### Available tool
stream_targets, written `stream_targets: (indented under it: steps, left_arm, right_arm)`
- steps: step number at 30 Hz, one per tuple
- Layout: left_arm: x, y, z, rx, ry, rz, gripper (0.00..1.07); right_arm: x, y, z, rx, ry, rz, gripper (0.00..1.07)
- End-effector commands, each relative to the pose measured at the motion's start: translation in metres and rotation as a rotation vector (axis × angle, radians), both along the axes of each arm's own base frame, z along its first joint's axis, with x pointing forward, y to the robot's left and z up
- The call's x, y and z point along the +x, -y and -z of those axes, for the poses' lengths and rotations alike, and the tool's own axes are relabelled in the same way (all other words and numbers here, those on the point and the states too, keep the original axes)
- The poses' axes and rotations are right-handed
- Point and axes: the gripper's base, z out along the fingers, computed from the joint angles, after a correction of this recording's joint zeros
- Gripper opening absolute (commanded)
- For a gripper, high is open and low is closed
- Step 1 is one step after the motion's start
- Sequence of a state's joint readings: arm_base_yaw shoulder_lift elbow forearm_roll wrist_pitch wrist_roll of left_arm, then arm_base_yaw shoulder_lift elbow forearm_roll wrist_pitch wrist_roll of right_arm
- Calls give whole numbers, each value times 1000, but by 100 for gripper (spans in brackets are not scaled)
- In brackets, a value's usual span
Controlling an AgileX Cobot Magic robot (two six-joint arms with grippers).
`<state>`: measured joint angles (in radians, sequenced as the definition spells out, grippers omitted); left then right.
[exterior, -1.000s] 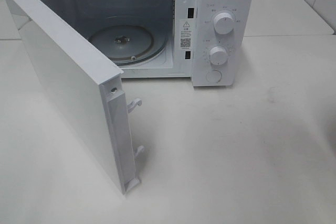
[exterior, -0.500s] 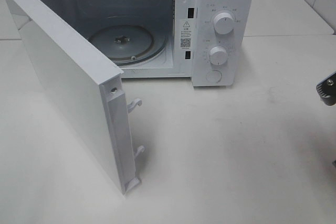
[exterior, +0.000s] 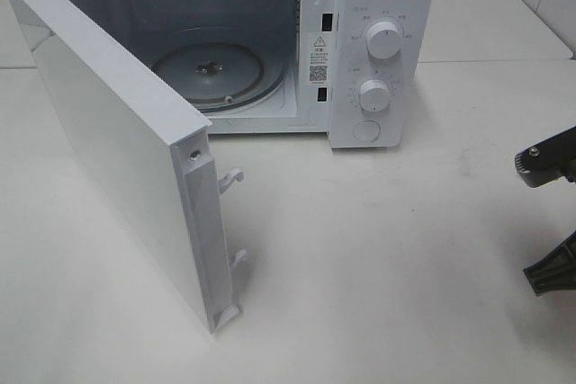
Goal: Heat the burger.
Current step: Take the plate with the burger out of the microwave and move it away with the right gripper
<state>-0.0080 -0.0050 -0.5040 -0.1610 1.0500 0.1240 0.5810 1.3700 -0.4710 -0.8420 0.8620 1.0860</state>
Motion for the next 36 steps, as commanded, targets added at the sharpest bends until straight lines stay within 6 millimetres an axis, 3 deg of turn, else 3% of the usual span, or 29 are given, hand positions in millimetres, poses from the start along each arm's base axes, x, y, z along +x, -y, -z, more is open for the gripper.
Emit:
stream_targets:
  steps: [1, 13, 24, 30, 36]
  left_arm:
    - [-2, 0, 0, -4, 28, -2, 100]
    - [-2, 0, 0, -4, 28, -2, 100]
    - [-2, 0, 0, -4, 28, -2, 100]
    - [-2, 0, 0, -4, 28, -2, 100]
    - [-2, 0, 0, -4, 28, -2, 100]
  right_arm:
    - [8, 0, 9, -53, 20, 31, 2]
    - [21, -6, 53, -128, -33, 52, 4]
    - [26, -8, 72, -164, -61, 50, 7]
    - [28, -10, 75, -138, -54, 33, 17]
    - [28, -12, 76, -113, -54, 23, 36]
